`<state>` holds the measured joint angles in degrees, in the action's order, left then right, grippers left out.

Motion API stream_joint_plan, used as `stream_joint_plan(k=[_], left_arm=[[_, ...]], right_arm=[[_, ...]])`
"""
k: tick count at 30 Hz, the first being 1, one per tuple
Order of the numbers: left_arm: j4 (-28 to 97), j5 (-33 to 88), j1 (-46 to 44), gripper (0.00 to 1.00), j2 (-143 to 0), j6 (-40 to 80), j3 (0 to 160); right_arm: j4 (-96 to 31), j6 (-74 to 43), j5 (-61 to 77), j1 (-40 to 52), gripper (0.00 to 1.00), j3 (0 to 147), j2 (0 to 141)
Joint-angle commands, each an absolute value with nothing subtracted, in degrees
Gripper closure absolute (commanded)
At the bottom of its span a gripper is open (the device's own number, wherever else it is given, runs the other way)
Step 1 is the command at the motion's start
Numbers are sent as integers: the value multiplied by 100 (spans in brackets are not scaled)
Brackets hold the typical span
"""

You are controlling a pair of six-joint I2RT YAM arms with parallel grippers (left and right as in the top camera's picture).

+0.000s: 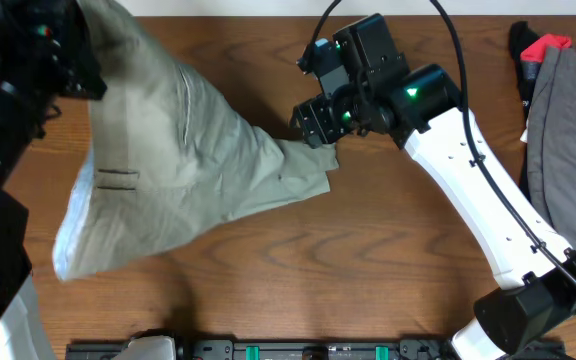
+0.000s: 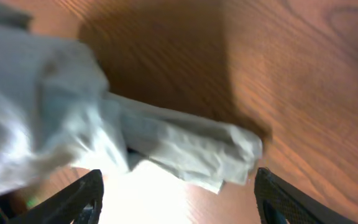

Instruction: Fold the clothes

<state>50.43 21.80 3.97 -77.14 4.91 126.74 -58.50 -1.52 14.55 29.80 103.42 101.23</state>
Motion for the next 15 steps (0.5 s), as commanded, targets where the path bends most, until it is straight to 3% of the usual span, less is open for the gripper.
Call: stream_joint_plan(k=[1,8,15], left_arm=[[4617,2099,416,94,-7671,963,12809],[4147,2071,416,94,-7671,1197,12809],[3955,419,416,94,-7673,1197,12818]], right_arm=[[-6001,-165,1151,2961,24,10326,10160],[-6241,318,1837,2980,25,10326,10160],[-6257,443,2775,3072,27,10328,10147]])
